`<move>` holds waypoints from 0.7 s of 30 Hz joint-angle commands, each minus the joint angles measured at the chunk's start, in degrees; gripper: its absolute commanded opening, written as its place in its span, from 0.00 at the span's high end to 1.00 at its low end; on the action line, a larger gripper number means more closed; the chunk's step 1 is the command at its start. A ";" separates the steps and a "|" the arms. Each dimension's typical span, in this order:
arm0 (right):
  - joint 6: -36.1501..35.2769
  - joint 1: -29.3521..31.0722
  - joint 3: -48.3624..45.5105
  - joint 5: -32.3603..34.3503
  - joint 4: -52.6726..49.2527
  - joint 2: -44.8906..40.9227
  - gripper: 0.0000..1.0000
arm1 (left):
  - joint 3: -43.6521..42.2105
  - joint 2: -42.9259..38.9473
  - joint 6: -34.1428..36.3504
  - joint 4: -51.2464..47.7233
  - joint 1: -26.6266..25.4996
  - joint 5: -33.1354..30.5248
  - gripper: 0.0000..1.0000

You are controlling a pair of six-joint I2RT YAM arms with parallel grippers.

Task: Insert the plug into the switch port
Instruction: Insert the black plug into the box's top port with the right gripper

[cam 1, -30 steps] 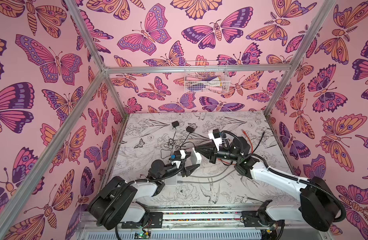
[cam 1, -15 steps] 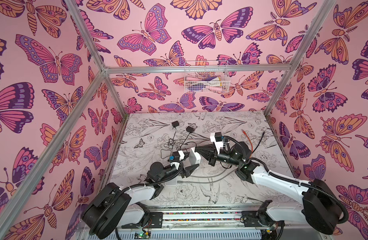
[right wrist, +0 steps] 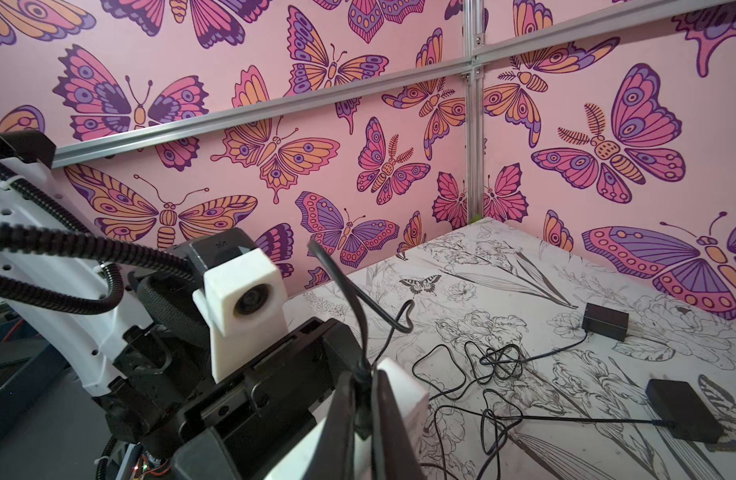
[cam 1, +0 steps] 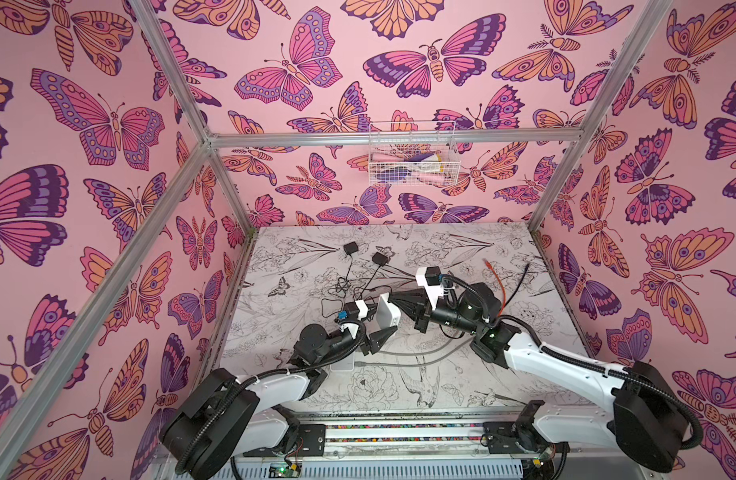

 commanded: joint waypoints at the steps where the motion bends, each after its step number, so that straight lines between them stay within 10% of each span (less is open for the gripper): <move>1: -2.74 0.49 -0.63 2.93 -11.71 0.45 1.00 | 0.74 -3.21 0.78 9.99 0.51 -1.48 1.00; 21: -3.69 1.71 0.87 6.76 -18.14 1.36 1.00 | -0.10 -6.80 0.59 9.99 0.82 -1.91 1.00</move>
